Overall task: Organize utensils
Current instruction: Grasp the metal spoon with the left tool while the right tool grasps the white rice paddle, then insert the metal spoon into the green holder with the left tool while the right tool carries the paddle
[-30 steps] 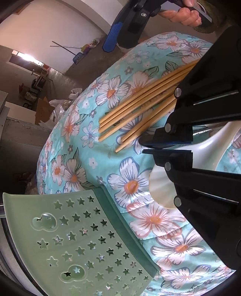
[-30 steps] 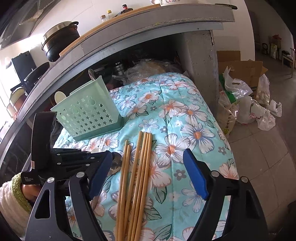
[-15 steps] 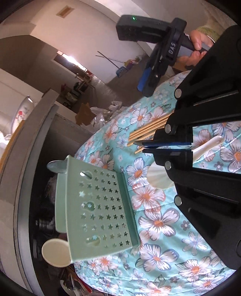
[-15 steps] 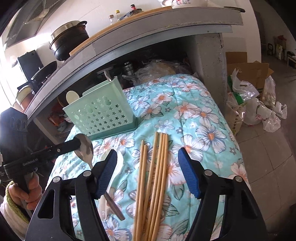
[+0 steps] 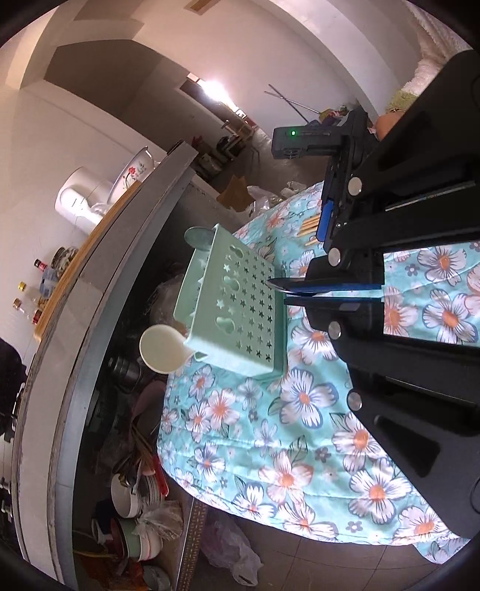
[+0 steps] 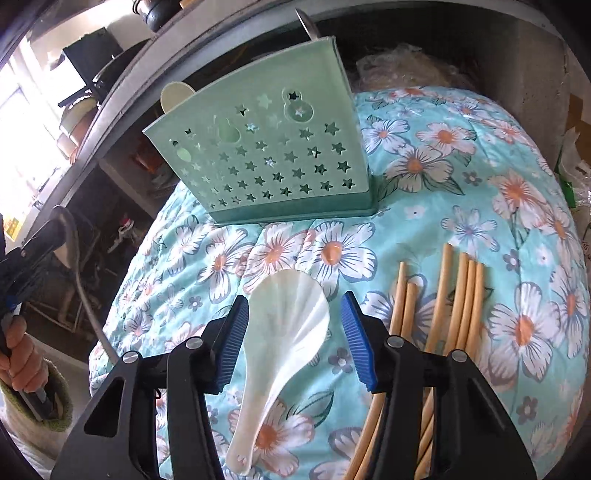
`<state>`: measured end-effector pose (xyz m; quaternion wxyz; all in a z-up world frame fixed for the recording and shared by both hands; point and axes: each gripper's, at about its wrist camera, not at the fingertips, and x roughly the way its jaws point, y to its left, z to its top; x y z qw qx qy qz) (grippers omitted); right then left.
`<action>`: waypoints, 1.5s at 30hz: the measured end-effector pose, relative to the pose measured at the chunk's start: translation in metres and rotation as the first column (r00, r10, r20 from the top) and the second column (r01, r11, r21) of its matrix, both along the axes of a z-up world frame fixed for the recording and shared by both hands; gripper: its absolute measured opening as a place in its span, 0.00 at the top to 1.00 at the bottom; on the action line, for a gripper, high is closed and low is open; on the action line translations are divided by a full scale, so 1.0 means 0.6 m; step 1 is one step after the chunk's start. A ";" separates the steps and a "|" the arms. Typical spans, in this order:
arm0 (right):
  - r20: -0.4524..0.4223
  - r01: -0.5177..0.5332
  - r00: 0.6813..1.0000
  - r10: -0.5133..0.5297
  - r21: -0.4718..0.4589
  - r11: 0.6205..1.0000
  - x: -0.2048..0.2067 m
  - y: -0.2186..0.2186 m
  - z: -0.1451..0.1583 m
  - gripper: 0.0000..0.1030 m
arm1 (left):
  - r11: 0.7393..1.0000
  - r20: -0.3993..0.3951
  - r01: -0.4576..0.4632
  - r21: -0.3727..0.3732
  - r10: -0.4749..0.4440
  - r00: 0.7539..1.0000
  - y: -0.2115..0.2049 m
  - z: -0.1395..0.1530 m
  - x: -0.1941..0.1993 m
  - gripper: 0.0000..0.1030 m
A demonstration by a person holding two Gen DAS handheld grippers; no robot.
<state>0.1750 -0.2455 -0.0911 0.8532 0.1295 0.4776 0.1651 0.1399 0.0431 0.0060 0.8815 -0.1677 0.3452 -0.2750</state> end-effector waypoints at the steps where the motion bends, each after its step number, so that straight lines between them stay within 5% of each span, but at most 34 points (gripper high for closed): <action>1: -0.030 0.002 1.000 -0.002 -0.019 1.000 0.013 0.005 -0.009 0.53 | 1.000 -0.006 -0.009 -0.003 0.009 1.000 0.008 -0.004 0.000 0.99; 7: -0.118 -0.041 0.992 0.032 -0.074 0.996 0.045 0.031 -0.046 0.60 | 0.999 -0.017 -0.040 -0.019 0.040 0.999 0.036 -0.017 -0.001 0.99; 11: -0.126 -0.042 0.992 0.030 -0.099 0.994 0.045 0.035 -0.044 0.80 | 0.999 -0.022 -0.044 -0.029 0.044 0.999 0.045 -0.025 0.001 0.98; 17: -0.105 -0.037 0.994 0.026 -0.098 0.994 0.034 0.038 -0.025 0.93 | 0.998 -0.007 -0.047 -0.031 0.047 0.999 0.047 -0.021 0.003 0.98; 32: 0.115 0.037 0.993 -0.024 -0.111 0.993 -0.011 0.011 0.096 0.98 | 0.996 0.154 -0.092 -0.022 0.094 0.984 0.028 0.089 0.040 0.98; 41: 0.328 0.138 0.940 -0.097 -0.101 0.985 -0.054 -0.059 0.212 0.98 | 0.984 0.314 -0.176 -0.006 0.169 0.934 0.003 0.191 0.108 0.98; 45: 0.390 0.160 0.913 -0.121 -0.071 0.985 -0.067 -0.088 0.254 0.98 | 0.972 0.364 -0.230 0.057 0.194 0.911 -0.018 0.205 0.146 0.98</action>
